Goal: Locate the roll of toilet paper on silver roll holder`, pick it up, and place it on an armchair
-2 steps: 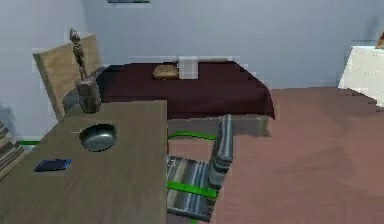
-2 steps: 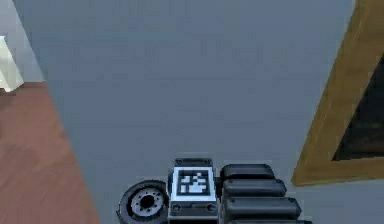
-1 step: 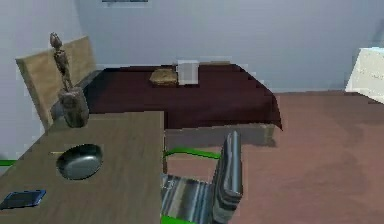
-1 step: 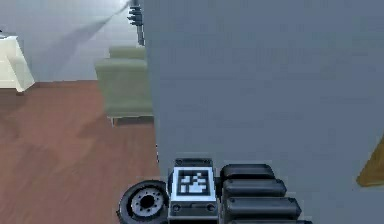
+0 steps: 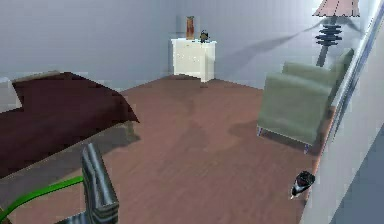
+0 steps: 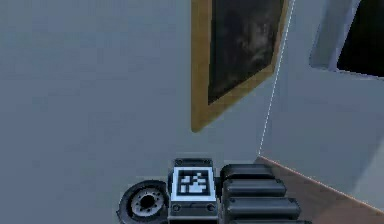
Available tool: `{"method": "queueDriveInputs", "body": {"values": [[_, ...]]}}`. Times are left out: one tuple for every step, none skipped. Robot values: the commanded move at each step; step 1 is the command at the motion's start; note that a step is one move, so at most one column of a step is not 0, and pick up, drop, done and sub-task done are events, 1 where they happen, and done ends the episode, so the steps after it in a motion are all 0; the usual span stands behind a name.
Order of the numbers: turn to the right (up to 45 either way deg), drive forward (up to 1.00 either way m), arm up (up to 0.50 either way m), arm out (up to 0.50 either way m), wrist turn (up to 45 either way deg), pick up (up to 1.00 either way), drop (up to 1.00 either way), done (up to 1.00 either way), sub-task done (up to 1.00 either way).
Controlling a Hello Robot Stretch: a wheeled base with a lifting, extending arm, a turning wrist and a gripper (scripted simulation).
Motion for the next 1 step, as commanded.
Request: {"method": "queueDriveInputs", "body": {"values": [[30.0, 0.0, 0.0, 0.0, 0.0, 0.0, 0.0, 0.0, 0.0]]}}
